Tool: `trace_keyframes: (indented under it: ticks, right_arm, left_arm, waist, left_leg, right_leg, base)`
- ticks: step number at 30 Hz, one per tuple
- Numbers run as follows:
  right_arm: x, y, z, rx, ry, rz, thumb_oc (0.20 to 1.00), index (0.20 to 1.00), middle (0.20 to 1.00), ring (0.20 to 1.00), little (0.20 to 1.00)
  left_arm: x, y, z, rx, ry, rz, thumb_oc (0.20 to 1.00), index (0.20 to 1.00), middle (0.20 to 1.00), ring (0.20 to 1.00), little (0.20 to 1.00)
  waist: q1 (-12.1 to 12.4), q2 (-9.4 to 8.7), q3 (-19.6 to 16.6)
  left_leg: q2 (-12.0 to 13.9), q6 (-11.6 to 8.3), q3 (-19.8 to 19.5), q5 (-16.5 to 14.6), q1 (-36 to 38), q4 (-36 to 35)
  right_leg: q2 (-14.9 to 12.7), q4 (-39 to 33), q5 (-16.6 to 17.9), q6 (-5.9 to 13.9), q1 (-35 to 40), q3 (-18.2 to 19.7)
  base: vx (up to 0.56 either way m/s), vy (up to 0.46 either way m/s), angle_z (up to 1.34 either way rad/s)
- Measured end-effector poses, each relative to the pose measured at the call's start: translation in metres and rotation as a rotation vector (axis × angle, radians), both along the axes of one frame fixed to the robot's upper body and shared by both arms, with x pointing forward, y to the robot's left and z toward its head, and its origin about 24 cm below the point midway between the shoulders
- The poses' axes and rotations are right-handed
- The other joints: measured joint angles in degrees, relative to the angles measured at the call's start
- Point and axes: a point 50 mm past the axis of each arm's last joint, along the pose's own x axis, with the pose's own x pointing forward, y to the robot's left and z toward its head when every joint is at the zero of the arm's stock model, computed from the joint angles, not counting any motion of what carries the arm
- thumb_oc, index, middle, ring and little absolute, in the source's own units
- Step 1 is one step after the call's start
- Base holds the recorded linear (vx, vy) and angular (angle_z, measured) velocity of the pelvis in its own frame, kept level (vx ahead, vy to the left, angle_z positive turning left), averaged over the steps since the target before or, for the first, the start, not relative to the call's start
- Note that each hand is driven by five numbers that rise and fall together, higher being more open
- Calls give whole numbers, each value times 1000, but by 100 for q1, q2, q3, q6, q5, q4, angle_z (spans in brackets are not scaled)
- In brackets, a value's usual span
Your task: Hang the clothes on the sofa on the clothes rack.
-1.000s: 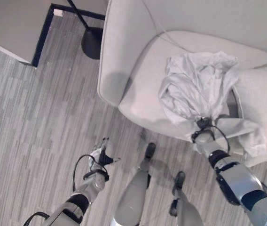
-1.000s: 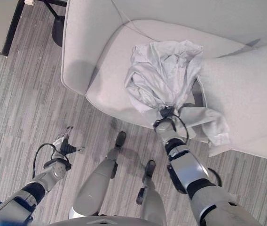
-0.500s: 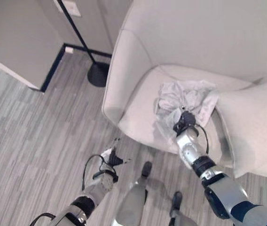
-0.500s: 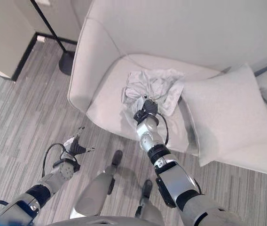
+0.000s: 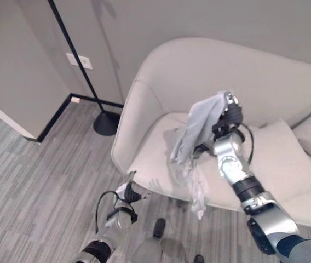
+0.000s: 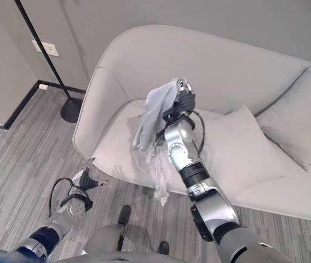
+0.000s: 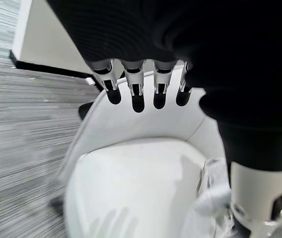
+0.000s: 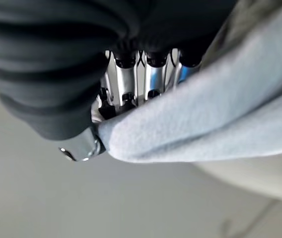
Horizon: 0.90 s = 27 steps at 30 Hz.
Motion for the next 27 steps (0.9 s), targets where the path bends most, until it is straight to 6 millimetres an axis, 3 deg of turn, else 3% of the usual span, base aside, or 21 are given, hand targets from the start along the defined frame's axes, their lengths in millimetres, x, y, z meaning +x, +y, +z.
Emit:
trace_keyframes:
  ticks: [7,11,16,20,27]
  right_arm:
    - [-4,-18,55,-121,-204,-35,200,200,200,200,200]
    - [-8,-32,107,-215,-357,-79,200,200,200,200,200]
    - [-10,-25,148,-264,-467,-106,200,200,200,200,200]
    - [-12,-11,161,-312,-511,-73,200,200,200,200,200]
    - [-9,1,177,-362,-531,-67,200,200,200,200,200]
  left_arm:
    - [23,-2,21,15,-113,6,1000,1000,1000,1000,1000]
    - [31,8,25,67,-153,73,1000,1000,1000,1000,1000]
    - [36,9,27,99,-170,116,1000,1000,1000,1000,1000]
    - [45,2,34,119,-208,89,1000,1000,1000,1000,1000]
    - [54,-27,28,103,-179,55,1000,1000,1000,1000,1000]
  waist:
    - [-242,-80,-213]
    - [-441,-133,-316]
    - [-600,-212,-586]
    - [-733,-250,-754]
    - [-933,-277,-900]
  left_leg:
    - [24,1,66,-3,307,-96]
    - [70,12,109,6,419,-109]
    - [161,2,205,2,509,-177]
    - [194,19,226,19,570,-204]
    - [248,-11,299,-2,675,-215]
  right_leg:
    - [2,1,-2,-1,210,73]
    - [35,0,-3,-2,297,99]
    - [99,0,-2,-13,294,197]
    - [130,0,5,-23,323,227]
    - [163,-1,-6,-69,373,284]
  base:
    - [16,16,-8]
    - [5,20,-4]
    - [-6,10,-14]
    - [-4,7,-5]
    - [-18,-1,-6]
